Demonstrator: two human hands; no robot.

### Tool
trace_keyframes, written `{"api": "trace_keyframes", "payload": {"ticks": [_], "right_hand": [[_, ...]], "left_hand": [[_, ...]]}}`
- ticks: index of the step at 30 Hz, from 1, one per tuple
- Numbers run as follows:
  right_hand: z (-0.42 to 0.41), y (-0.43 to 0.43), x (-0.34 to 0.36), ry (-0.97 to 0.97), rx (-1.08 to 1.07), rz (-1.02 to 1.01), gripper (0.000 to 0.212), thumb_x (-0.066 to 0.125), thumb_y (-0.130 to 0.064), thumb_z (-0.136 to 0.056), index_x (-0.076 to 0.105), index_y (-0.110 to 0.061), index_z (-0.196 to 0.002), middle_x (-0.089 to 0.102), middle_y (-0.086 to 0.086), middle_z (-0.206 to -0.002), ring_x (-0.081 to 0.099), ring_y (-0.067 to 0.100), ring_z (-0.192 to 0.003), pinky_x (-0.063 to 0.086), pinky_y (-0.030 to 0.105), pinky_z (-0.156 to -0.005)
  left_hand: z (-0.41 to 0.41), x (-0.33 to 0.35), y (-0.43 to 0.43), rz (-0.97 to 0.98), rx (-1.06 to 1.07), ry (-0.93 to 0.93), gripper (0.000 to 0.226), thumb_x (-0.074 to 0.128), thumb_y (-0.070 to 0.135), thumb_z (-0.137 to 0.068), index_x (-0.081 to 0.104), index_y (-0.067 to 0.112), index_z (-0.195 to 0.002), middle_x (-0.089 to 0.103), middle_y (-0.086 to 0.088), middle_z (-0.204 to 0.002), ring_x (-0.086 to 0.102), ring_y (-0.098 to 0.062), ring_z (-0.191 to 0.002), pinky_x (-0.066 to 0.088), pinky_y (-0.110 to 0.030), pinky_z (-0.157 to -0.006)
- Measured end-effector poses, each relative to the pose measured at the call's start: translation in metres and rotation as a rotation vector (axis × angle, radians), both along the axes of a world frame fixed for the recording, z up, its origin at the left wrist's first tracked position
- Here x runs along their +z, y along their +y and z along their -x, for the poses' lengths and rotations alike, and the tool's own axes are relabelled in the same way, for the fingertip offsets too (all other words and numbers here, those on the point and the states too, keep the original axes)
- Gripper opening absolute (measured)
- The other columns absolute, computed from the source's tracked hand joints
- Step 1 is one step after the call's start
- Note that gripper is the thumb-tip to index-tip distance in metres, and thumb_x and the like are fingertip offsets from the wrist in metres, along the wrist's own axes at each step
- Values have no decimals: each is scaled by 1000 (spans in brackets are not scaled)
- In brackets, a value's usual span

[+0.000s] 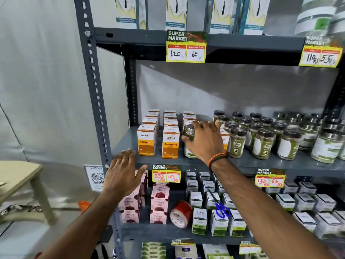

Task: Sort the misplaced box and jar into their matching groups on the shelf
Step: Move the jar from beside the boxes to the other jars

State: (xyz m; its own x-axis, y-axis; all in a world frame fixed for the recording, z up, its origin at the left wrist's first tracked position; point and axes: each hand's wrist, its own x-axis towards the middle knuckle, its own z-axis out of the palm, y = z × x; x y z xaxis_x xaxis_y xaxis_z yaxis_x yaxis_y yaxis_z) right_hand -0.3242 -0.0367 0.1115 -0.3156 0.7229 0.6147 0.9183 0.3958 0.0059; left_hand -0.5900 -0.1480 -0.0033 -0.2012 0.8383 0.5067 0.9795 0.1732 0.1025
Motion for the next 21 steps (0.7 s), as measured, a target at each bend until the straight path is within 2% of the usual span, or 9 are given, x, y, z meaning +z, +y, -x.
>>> {"api": "trace_keyframes", "payload": {"ticks": [2,6,8,12,14,15,17,19,21], "right_hand": [[-1,1,-1,44,-28,0,74,49,-70,-94,54,-17,-146,65,13,-140,54,37,-137,28,56,-123],[-3,6,-5,84,-16,-8,63,52,-70,-92,60,-20,-130,76,9,-112,66,34,-117,30,57,-121],[-3,6,-6,95,5,-49,58,55,-71,-91,63,-22,-122,76,5,-103,70,29,-110,24,57,-126],[-5,2,-5,156,71,-106,66,54,-75,-91,63,-24,-132,74,2,-113,68,25,-115,14,53,-129],[-7,-5,-3,255,129,-127,69,55,-77,-90,63,-24,-133,72,3,-114,68,25,-113,20,50,-127],[-11,-10,-2,316,160,-144,68,57,-77,-89,63,-24,-131,71,3,-114,67,25,-111,30,48,-123],[-22,-23,2,457,219,-180,65,62,-76,-85,66,-25,-126,69,1,-112,65,21,-105,53,40,-97],[-40,-37,5,568,261,-197,63,69,-74,-81,68,-26,-122,67,-2,-109,63,13,-96,55,29,-77],[-62,-49,9,641,286,-201,61,75,-70,-78,71,-25,-120,66,-4,-107,60,7,-91,47,21,-77]], "left_hand": [[0,0,0,1,1,-1,89,14,74,-96,29,9,-156,32,-14,-164,25,-29,-153,18,-48,-126],[0,-1,0,0,3,1,89,13,74,-97,28,10,-157,30,-13,-165,23,-29,-154,15,-46,-126],[0,-1,0,5,5,1,90,11,74,-96,27,10,-157,29,-13,-166,22,-28,-154,15,-47,-127],[-1,1,-1,15,8,-9,91,10,75,-96,27,10,-157,29,-13,-166,22,-28,-154,15,-47,-126],[-1,3,-3,27,3,-15,91,10,75,-96,27,9,-157,30,-14,-165,23,-29,-154,17,-47,-126],[-2,5,-3,36,0,-11,92,11,74,-95,27,9,-157,30,-14,-165,23,-29,-154,17,-48,-126],[-3,9,-7,60,-9,3,91,13,73,-95,27,8,-156,30,-16,-165,26,-31,-152,20,-49,-125],[-8,14,-12,64,-24,8,86,20,70,-96,32,6,-153,37,-19,-161,35,-35,-148,26,-51,-122],[-12,16,-20,40,-29,-7,78,27,65,-97,43,5,-143,51,-22,-148,49,-39,-135,38,-54,-115]]}}
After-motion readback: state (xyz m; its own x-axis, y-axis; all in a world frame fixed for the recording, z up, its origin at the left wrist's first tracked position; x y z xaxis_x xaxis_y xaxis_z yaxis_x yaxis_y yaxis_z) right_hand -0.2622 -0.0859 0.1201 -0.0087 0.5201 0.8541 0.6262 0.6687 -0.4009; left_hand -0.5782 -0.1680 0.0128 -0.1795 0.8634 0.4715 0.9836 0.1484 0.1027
